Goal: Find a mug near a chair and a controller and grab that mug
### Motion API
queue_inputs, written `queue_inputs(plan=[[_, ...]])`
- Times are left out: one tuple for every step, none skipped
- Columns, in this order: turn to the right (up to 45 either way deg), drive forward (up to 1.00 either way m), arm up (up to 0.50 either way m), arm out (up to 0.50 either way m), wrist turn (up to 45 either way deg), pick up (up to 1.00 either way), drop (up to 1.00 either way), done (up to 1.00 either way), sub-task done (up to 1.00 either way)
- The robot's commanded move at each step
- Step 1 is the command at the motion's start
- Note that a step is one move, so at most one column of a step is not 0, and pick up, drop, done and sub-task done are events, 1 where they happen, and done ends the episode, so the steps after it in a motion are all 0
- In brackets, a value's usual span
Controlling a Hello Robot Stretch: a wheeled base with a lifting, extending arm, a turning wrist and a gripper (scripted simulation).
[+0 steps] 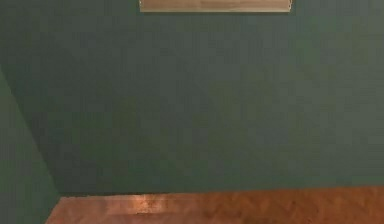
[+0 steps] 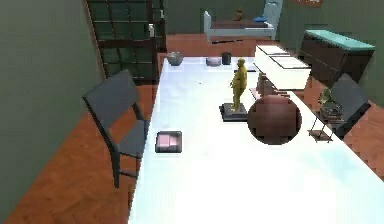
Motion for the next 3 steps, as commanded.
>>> queue_inputs(plan=[[45.0, 0.0, 0.0, 0.0, 0.0, 0.0, 0.0, 0.0, 0.0], [45.0, 0.0, 0.0, 0.0, 0.0, 0.0, 0.0, 0.0, 0.0], [45.0, 0.0, 0.0, 0.0, 0.0, 0.0, 0.0, 0.0, 0.0]])
